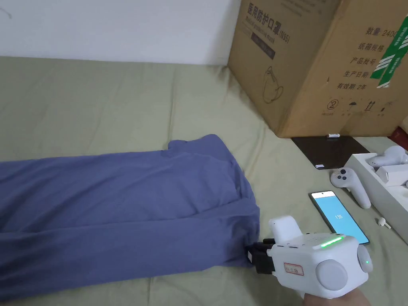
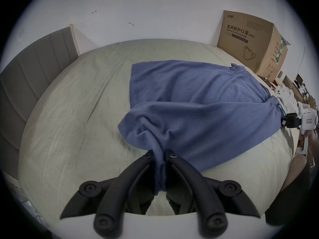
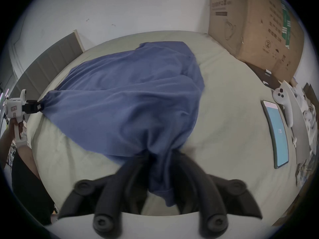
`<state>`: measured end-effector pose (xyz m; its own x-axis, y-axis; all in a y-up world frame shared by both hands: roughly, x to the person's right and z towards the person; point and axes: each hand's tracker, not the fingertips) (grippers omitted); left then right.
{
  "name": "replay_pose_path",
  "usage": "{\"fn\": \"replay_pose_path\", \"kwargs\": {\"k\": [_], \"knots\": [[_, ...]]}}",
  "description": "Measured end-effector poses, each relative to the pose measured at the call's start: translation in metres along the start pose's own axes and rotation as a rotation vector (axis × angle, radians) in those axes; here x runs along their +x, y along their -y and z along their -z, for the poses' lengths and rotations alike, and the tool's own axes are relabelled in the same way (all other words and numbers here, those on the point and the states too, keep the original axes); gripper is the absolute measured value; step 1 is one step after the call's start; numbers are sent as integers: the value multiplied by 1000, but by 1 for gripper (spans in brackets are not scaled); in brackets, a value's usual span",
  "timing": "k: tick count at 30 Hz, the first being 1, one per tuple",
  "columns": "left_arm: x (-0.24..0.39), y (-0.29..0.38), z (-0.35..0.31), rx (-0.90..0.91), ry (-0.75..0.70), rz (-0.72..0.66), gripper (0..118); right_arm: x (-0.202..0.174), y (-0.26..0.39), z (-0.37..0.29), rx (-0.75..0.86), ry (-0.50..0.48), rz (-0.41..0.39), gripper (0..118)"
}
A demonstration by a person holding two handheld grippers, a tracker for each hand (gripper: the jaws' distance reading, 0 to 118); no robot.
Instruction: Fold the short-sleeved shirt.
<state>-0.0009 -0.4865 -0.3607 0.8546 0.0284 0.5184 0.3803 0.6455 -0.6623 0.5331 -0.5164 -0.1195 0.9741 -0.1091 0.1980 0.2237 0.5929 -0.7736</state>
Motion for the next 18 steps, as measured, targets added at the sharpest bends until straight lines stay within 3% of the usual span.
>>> {"fn": "replay_pose_path", "kwargs": {"k": [8,18], "knots": [[3,-2,-41,31,35,-3,9,-10,1,-50,61,28,24,10],[-6,66,-114,-8,82,2,9,-41,67,-116,-21,24,-76,10]]}}
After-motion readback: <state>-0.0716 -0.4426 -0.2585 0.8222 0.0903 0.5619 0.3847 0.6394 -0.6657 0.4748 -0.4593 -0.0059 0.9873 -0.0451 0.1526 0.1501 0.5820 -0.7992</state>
